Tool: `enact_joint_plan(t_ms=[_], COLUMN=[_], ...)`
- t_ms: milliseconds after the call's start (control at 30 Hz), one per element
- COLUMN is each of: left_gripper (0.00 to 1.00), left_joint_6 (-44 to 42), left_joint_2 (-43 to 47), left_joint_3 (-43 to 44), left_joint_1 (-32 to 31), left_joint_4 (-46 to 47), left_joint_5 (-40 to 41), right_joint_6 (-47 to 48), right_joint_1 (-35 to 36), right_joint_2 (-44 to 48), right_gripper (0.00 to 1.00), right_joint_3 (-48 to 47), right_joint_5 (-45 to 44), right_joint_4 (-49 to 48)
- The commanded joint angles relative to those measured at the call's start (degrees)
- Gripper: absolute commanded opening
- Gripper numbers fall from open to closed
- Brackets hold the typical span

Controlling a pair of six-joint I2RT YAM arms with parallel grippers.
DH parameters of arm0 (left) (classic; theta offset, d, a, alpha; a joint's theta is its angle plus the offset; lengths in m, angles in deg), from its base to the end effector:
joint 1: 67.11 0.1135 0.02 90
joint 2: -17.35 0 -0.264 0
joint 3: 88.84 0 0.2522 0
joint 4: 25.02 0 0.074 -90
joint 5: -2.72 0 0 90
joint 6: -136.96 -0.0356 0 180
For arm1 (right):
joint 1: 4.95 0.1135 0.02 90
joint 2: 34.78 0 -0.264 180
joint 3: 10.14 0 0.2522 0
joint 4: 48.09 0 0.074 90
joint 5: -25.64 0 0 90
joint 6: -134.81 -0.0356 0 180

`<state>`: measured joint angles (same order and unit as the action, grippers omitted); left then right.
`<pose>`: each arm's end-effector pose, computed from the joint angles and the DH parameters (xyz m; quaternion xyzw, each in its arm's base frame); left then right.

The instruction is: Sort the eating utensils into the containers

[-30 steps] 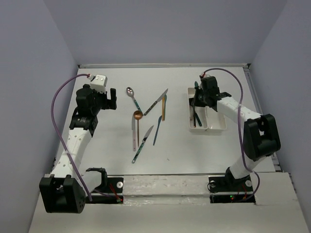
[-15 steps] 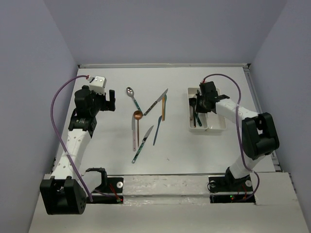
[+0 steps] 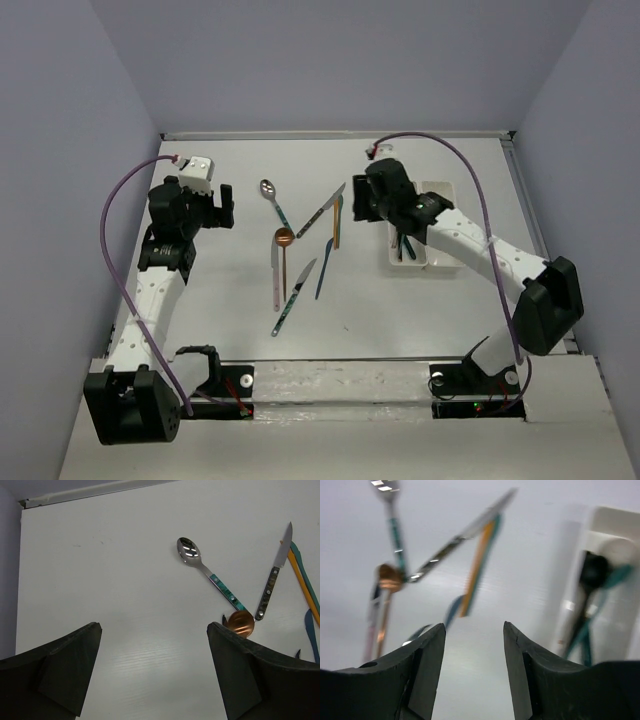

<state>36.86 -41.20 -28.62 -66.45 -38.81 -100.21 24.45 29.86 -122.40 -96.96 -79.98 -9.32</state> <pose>0.2407 -0.0052 0.3232 0.1341 0.7644 -0.0286 0.6300 0.2885 0.1889 0.3048 -0.0553 0.8965 0.0865 0.4310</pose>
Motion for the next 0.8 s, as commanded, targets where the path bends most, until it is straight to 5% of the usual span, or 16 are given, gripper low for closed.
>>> enact_joint_plan(t_ms=[0,333,767], left_gripper=[0.99,0.99,0.99], left_joint_6=[-0.5,-0.3,-0.4], left_joint_2=[1.2,2.4,2.0], left_joint_3=[-0.8,-1.5,-1.7], left_joint_1=[1.3,3.8,4.4], left_joint_4=[1.8,2.1,2.3], left_joint_5=[-0.6,-0.4,-1.0], right_joint_6=[-0.9,0.8,1.5], right_joint_1=[13.3,20.2,20.2], right_joint_2=[-12.1,-38.8,-46.9], right_gripper=[0.56,0.51,0.37], right_joint_3=[-11.0,-37.8,-39.2], right_joint_5=[-1.0,4.9,3.0], right_joint_4=[-1.5,5.5,7.7])
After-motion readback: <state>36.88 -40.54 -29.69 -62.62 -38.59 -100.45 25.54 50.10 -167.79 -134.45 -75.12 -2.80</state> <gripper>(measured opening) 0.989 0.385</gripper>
